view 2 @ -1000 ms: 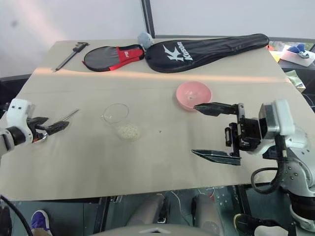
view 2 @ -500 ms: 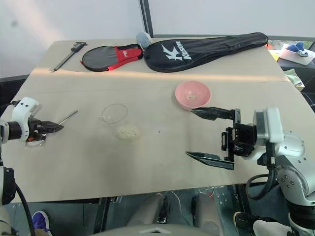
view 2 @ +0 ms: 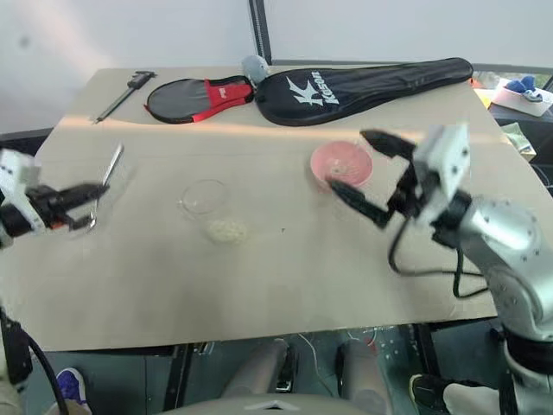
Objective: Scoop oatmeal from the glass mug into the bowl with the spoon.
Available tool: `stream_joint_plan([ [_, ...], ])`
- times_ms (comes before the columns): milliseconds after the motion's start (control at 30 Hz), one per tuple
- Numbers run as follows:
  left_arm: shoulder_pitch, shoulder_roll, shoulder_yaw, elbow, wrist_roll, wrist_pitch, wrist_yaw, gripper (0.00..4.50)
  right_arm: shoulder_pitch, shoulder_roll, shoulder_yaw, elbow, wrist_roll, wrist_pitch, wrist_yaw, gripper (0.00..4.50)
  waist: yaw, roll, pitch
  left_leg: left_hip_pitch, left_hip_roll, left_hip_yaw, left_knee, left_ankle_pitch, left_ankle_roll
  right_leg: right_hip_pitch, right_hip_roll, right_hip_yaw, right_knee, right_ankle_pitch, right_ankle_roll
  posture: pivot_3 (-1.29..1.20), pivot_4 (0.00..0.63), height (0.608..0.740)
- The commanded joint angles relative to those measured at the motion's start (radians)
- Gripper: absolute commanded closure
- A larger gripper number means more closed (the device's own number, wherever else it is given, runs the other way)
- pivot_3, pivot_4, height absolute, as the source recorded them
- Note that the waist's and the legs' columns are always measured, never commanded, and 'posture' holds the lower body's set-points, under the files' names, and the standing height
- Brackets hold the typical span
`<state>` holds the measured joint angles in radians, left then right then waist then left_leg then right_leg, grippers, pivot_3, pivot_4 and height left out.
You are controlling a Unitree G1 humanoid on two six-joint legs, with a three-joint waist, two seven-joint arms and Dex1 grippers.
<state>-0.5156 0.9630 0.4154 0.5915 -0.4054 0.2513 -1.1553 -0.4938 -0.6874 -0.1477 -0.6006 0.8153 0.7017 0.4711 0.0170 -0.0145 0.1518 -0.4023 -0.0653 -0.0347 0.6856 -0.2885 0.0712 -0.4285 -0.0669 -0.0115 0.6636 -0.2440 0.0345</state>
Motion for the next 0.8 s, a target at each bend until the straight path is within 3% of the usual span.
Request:
stream_joint_plan([
  [33,-0.082,-0.073,0.016,-0.350,-0.118,0.087,0.138,4.43,-0.207,0.066,0.034,0.110,0.121,0.150,-0.073,0.00,0.003,-0.001,0.000,0.000,0.000,-0.001,0.000,0.000,0.000,0.001,0.000,-0.001,0.000,0.000,0.000,0.00,0.150,0.740],
  [133,-0.191,-0.170,-0.054,-0.478,-0.117,0.081,0.228,4.43,-0.397,0.193,0.076,0.263,0.155,0.237,-0.137,0.00,-0.006,-0.002,-0.001,0.000,0.000,-0.001,0.000,0.000,0.000,0.002,0.001,-0.001,0.000,0.000,0.000,0.00,0.150,0.740],
  [333,-0.308,-0.246,-0.218,-0.477,0.033,-0.159,0.205,4.43,-0.613,0.421,0.023,0.492,0.246,0.310,-0.259,0.00,-0.040,-0.001,0.000,0.000,-0.001,0.001,-0.002,0.001,-0.001,-0.001,0.004,0.000,0.000,0.000,0.000,0.00,0.150,0.740],
  [467,-0.327,-0.270,-0.265,-0.457,0.057,-0.245,0.168,4.43,-0.669,0.471,0.018,0.525,0.255,0.319,-0.263,0.00,-0.056,0.000,0.000,0.000,0.000,0.001,-0.002,0.001,-0.001,-0.002,0.004,-0.001,0.000,0.000,0.000,0.00,0.150,0.740],
  [767,-0.307,-0.314,-0.281,-0.516,0.023,-0.229,0.150,4.43,-0.693,0.501,0.014,0.568,0.212,0.301,-0.263,0.00,-0.058,0.000,0.000,0.001,0.000,0.001,0.000,0.002,-0.003,-0.003,0.004,0.000,0.005,0.000,0.000,0.00,0.150,0.740],
  [800,-0.301,-0.315,-0.283,-0.525,0.020,-0.226,0.146,4.48,-0.693,0.506,0.005,0.573,0.219,0.300,-0.267,0.25,-0.058,0.000,0.000,0.001,0.000,0.001,0.000,0.002,-0.003,-0.003,0.004,0.000,0.005,0.000,0.000,0.00,0.150,0.740],
])
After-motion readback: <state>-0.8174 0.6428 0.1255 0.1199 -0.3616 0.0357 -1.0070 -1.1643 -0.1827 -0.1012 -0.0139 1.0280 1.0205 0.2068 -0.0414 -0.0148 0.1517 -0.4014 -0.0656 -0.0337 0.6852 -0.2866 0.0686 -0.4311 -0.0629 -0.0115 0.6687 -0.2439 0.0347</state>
